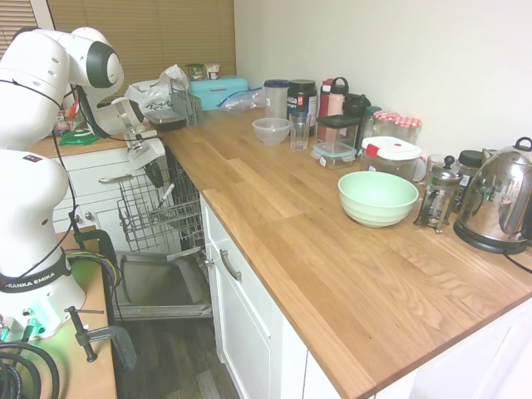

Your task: Put the fork in the dishwasher

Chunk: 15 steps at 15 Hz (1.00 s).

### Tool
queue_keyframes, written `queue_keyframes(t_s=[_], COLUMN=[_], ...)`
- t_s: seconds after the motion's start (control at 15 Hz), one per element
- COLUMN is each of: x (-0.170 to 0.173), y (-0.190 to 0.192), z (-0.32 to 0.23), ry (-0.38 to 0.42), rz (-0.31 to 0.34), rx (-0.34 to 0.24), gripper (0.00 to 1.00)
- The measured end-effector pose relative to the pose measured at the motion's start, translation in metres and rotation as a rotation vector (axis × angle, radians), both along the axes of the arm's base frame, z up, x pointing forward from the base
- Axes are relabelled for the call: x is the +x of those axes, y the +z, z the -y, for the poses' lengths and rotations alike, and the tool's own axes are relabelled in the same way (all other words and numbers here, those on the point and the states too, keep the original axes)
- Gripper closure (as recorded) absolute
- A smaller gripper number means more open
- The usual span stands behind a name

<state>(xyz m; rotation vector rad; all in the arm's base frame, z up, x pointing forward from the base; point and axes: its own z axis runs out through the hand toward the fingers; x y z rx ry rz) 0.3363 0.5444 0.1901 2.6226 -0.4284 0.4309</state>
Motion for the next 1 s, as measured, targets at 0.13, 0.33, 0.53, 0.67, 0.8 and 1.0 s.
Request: queue_keyframes(t_s=[0.13, 0.33, 0.53, 0.67, 0.8, 1.0], x=[0.005, 0.002, -0.01, -0.008, 0.007, 0.033], y=[0.005, 0.039, 0.119, 0.175, 0.222, 0.274], z=[0.002, -0.006, -0.005, 0.016, 0.052, 0.124], ry=[-0.004, 0.003, 0.026, 0.02, -0.001, -0.051], rz=[0.002, 0.015, 0.073, 0.099, 0.1, 0.093], rx=[0.004, 0.047, 0.126, 0.183, 0.247, 0.34], gripper=[0.0, 0.0, 0.0, 0.0, 0.0, 0.0])
